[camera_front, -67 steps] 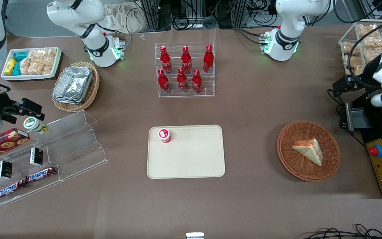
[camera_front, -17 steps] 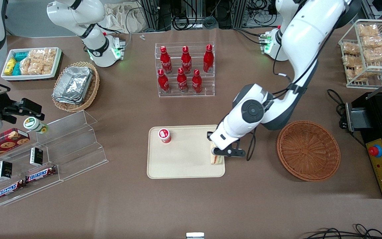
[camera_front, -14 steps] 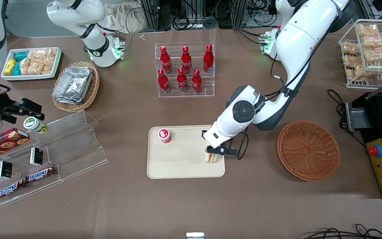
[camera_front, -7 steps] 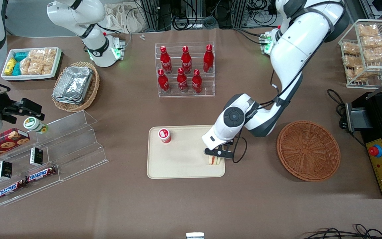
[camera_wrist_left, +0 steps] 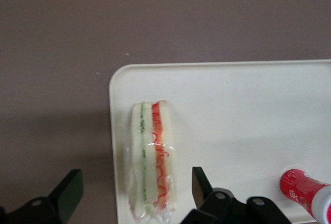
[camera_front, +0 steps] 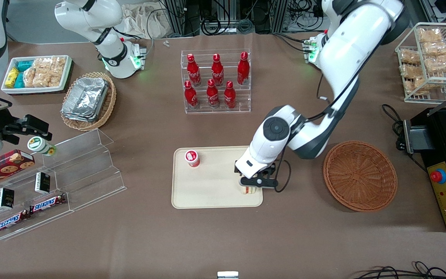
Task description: Place sandwich from basket to tray
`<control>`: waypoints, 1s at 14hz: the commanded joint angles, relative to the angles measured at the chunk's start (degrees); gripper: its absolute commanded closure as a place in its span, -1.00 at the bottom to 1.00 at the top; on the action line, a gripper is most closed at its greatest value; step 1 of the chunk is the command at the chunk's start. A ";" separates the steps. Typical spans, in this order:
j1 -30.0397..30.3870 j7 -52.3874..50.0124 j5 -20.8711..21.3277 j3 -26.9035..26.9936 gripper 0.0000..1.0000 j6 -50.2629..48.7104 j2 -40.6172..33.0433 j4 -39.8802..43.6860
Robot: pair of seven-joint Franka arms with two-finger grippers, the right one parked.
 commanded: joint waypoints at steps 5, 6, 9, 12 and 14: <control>12.00 10.86 -9.72 -0.98 -1.00 -20.37 -15.65 2.78; 14.46 13.42 -11.48 -0.98 -1.00 -22.75 -17.05 3.30; 18.08 18.19 -15.89 -0.89 -1.00 -26.46 -20.22 4.45; 18.88 20.37 -16.51 -0.19 -1.00 -30.39 -23.82 3.92; 18.71 27.65 -19.65 5.75 -1.00 -36.63 -26.54 3.84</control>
